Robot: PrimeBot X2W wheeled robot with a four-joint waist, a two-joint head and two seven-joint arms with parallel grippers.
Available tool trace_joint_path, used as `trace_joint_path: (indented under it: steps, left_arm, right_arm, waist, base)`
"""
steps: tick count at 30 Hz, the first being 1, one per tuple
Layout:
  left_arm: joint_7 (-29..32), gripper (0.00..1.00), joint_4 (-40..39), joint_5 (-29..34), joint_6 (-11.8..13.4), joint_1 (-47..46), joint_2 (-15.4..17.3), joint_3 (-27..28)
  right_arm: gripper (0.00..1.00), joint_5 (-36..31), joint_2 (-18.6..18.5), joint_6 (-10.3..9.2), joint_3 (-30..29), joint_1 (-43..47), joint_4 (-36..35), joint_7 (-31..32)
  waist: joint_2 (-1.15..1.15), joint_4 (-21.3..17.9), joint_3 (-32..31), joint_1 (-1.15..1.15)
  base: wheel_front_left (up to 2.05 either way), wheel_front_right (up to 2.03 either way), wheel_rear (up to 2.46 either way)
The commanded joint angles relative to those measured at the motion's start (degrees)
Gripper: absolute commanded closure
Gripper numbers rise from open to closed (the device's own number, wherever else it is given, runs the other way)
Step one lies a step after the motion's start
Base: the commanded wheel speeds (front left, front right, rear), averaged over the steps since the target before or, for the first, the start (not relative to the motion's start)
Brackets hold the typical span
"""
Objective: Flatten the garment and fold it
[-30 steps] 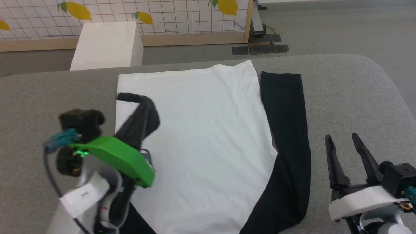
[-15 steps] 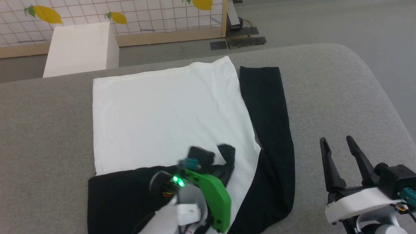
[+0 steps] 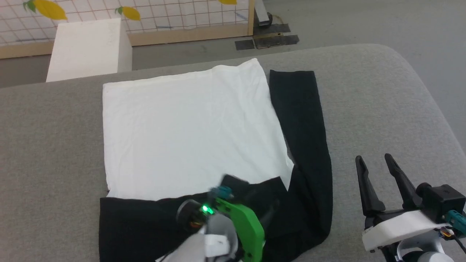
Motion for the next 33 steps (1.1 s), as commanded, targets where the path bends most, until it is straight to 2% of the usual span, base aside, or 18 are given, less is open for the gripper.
trace_joint_path:
  steps: [1, 4, 11, 15, 18, 21, 26, 30, 33]
  left_arm:
    - [-2.3, 0.00, -1.1, -0.7, 0.5, -0.7, 0.5, 1.6]
    - [-7.2, 0.00, -4.3, -1.8, 1.7, 0.4, 1.9, 5.8]
    - [-23.2, 0.00, -9.1, 0.7, 8.5, 3.6, 8.4, 18.3]
    - [-29.9, 0.00, -9.0, 2.0, 9.4, 4.4, 11.0, 23.1]
    - [-31.3, 0.00, -9.6, 3.0, 9.7, 4.1, 11.0, 26.1]
    - [-31.5, 0.00, -12.2, 4.8, 9.4, 3.5, 9.7, 29.5]
    - [-31.5, 0.00, -14.4, 7.5, 6.2, 2.8, 5.4, 33.4]
    - [-31.5, 0.00, -15.2, 9.6, 3.2, 1.6, 2.1, 35.4]
    - [-31.5, 0.00, -15.6, 11.0, 1.7, 1.0, 0.5, 36.7]
  right_arm:
    - [0.00, 0.0, 0.0, -0.09, 0.0, -0.4, 0.1, 0.2]
    - [0.00, -0.3, 0.0, -0.09, -0.4, -1.7, 0.2, 0.3]
    - [0.00, -2.1, 0.0, -0.09, -3.9, -9.2, 3.2, 4.2]
    - [0.00, -3.2, 0.0, -0.09, -6.6, -16.6, 6.8, 8.7]
    - [0.00, -4.1, -0.1, -0.09, -9.7, -23.2, 11.5, 12.5]
    - [0.00, -4.8, -1.3, -0.09, -14.0, -31.2, 17.5, 17.3]
    - [0.00, -7.6, -3.9, -0.09, -21.2, -42.8, 26.2, 25.0]
    - [0.00, -10.7, -5.1, -0.09, -26.2, -48.8, 30.3, 32.2]
    - [0.00, -12.4, -6.0, -0.09, -27.6, -51.6, 31.1, 36.9]
  waist:
    - [0.65, 1.0, 0.4, 0.00]
    - [0.65, 2.4, 0.9, 0.00]
    - [0.65, 7.5, 4.6, 0.00]
    - [0.65, 10.7, 8.0, 0.00]
    - [0.65, 12.9, 11.1, 0.00]
    - [0.65, 15.3, 14.9, 0.00]
    - [0.65, 19.2, 20.9, 0.00]
    - [0.65, 21.5, 24.1, 0.00]
    - [0.65, 22.6, 25.6, 0.00]
  base:
    - [0.00, 0.00, 0.00]
    - [0.00, 0.00, 0.00]
    - [0.00, 0.00, 0.00]
    - [0.00, 0.00, 0.00]
    - [0.00, 0.00, 0.00]
    - [0.00, 0.00, 0.00]
    - [0.00, 0.00, 0.00]
    - [0.00, 0.00, 0.00]
    - [0.00, 0.00, 0.00]
